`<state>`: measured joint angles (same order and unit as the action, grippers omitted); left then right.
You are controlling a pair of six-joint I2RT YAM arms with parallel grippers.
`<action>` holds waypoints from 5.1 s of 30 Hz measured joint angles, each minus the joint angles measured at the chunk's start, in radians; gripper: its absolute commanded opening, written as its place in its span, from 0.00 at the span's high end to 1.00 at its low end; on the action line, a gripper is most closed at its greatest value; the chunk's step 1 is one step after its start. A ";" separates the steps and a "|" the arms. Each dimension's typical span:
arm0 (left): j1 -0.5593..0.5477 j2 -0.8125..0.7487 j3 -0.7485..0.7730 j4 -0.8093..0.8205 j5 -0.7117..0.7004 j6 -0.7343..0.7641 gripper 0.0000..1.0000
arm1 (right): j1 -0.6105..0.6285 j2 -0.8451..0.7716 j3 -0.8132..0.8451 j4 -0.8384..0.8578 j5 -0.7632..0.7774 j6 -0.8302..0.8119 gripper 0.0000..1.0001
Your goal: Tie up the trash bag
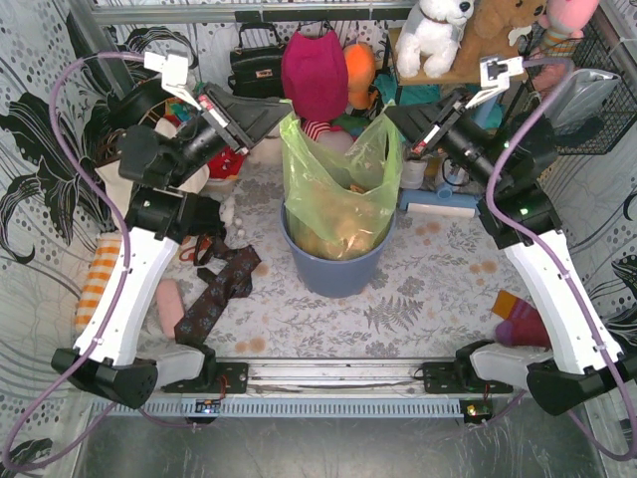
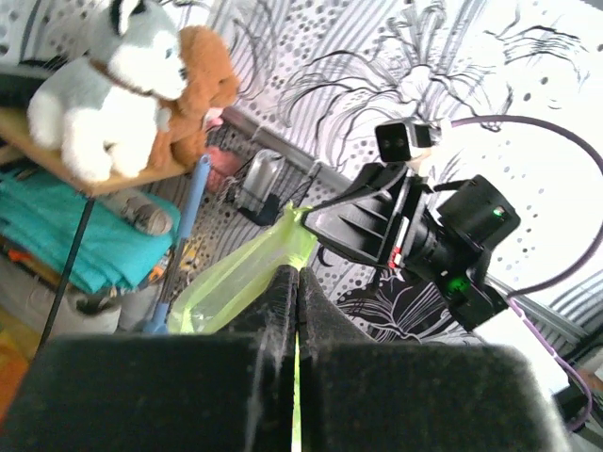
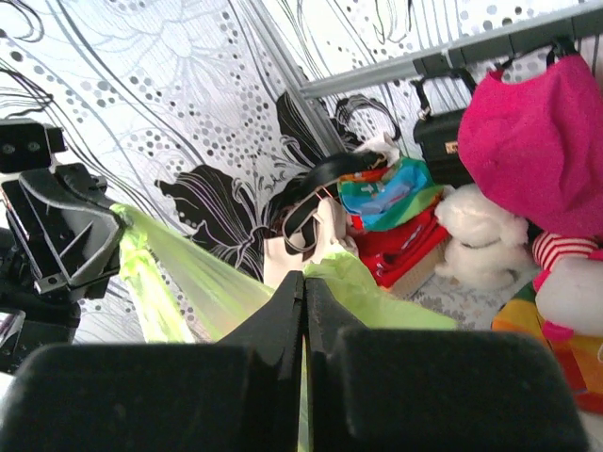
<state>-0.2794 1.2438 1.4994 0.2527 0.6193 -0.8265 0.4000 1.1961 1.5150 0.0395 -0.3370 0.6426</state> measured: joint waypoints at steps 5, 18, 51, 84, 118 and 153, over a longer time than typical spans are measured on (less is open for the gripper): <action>0.000 -0.050 -0.006 0.055 0.025 -0.007 1.00 | 0.000 0.001 0.087 -0.006 0.000 0.000 1.00; 0.000 -0.113 -0.090 -0.097 -0.141 0.038 0.67 | 0.000 0.030 0.159 -0.069 0.028 0.001 0.99; -0.002 -0.105 0.017 -0.563 -0.036 -0.053 0.24 | 0.000 -0.008 0.246 -0.489 0.122 -0.196 0.36; -0.101 -0.046 -0.006 -0.357 -0.017 -0.123 1.00 | 0.000 0.007 0.270 -0.653 0.315 -0.264 1.00; 0.109 0.322 0.410 -0.026 0.332 -0.471 1.00 | 0.000 0.167 0.695 -0.622 0.130 -0.209 1.00; 0.111 -0.121 -0.117 -0.147 0.398 -0.338 0.37 | -0.001 0.242 0.736 -0.981 0.037 -0.338 0.44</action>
<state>-0.1684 1.1233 1.3823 0.1055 1.0172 -1.1641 0.3988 1.4380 2.2509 -0.9413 -0.2996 0.3042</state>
